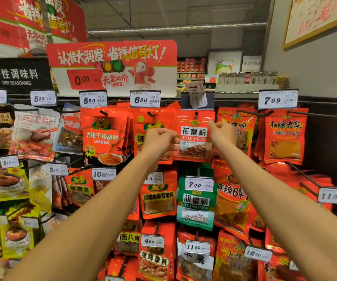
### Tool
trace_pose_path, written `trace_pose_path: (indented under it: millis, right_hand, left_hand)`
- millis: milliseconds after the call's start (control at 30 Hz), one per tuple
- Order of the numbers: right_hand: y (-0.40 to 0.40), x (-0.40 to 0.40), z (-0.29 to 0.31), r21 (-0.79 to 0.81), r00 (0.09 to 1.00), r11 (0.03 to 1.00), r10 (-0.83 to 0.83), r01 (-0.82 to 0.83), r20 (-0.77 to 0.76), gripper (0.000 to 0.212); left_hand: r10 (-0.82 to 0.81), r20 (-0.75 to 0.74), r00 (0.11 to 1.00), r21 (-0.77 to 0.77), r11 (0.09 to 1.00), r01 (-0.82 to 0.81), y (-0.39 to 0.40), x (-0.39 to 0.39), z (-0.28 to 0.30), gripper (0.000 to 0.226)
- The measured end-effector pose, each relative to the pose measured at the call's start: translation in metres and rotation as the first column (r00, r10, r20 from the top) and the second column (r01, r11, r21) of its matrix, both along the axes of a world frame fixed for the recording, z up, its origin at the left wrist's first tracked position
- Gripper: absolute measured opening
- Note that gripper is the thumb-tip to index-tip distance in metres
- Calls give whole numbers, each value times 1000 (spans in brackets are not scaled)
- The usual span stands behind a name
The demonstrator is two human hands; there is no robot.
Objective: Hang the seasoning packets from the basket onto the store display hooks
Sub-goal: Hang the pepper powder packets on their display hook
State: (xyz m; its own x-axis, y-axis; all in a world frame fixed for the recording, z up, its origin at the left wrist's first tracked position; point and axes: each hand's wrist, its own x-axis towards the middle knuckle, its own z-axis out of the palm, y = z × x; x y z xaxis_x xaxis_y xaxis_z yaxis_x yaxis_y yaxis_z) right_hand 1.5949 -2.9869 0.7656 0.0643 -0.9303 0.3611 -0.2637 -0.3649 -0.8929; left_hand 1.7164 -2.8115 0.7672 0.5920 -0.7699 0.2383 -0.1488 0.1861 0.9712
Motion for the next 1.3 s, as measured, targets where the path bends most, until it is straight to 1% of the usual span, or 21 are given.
trace_pose_path:
  millis: [33, 100, 167, 233, 300, 333, 400, 500, 667, 767, 867, 967, 1067, 1133, 1200, 1267, 1300]
  right_hand:
    - [9, -11, -4, -66, 999, 997, -41, 40, -24, 26]
    - [29, -32, -12, -172, 998, 983, -70, 70, 3, 18]
    - [53, -49, -19, -184, 997, 983, 27, -12, 79, 18]
    - [77, -63, -33, -110, 969, 976, 200, -185, 142, 21]
    - [97, -73, -56, -33, 931, 949, 315, -314, 185, 22]
    - [107, -77, -71, 13, 919, 936, 342, -351, 198, 22]
    - [123, -83, -110, 121, 899, 903, 382, -412, 215, 22]
    - [144, -87, -181, 309, 900, 847, 384, -432, 205, 25]
    - [178, -89, -309, 599, 931, 720, 341, -349, 133, 30]
    - [198, -95, -387, 731, 938, 629, 343, -264, 44, 24]
    - [218, -103, -471, 831, 943, 538, 328, -142, -51, 27]
    - [246, -112, -561, 883, 938, 469, 315, -21, -145, 34]
    - [276, -124, -650, 922, 916, 376, 330, 93, -227, 39]
    - [293, -132, -711, 942, 895, 300, 365, 148, -257, 34]
    - [306, -140, -769, 959, 880, 215, 399, 184, -258, 21]
    - [317, -147, -824, 967, 849, 140, 465, 212, -253, 21]
    - [321, -150, -850, 964, 824, 129, 501, 231, -264, 23]
  left_hand:
    - [-16, 2, 1000, -3, 1000, 16, 4, 1, -1, 15]
    - [-43, 16, 999, -7, 999, 43, 12, 2, -5, 13]
    - [-69, 15, 997, -4, 998, 69, 23, 4, -13, 13]
    - [-103, -8, 995, 14, 995, 103, 36, 6, -28, 12]
    - [-118, -62, 991, 35, 992, 120, 50, 7, -52, 19]
    - [-117, -93, 989, 52, 991, 123, 56, 8, -68, 21]
    - [-105, -151, 983, 107, 987, 122, 68, 11, -108, 15]
    - [-32, -237, 971, 245, 965, 92, 86, 13, -181, 20]
    - [101, -373, 923, 496, 862, 106, 122, 6, -302, 17]
    - [205, -435, 877, 624, 771, 129, 147, 1, -377, 15]
    - [303, -467, 831, 728, 665, 167, 175, -7, -454, 13]
    - [429, -486, 761, 809, 551, 206, 204, -19, -529, 12]
    - [510, -493, 705, 850, 453, 267, 229, -29, -602, 14]
    - [535, -487, 690, 865, 405, 296, 240, -34, -650, 14]
    - [550, -488, 678, 869, 380, 316, 245, -38, -698, 10]
    - [565, -471, 677, 881, 337, 332, 247, -41, -743, 13]
    - [565, -466, 681, 884, 318, 342, 247, -42, -765, 16]
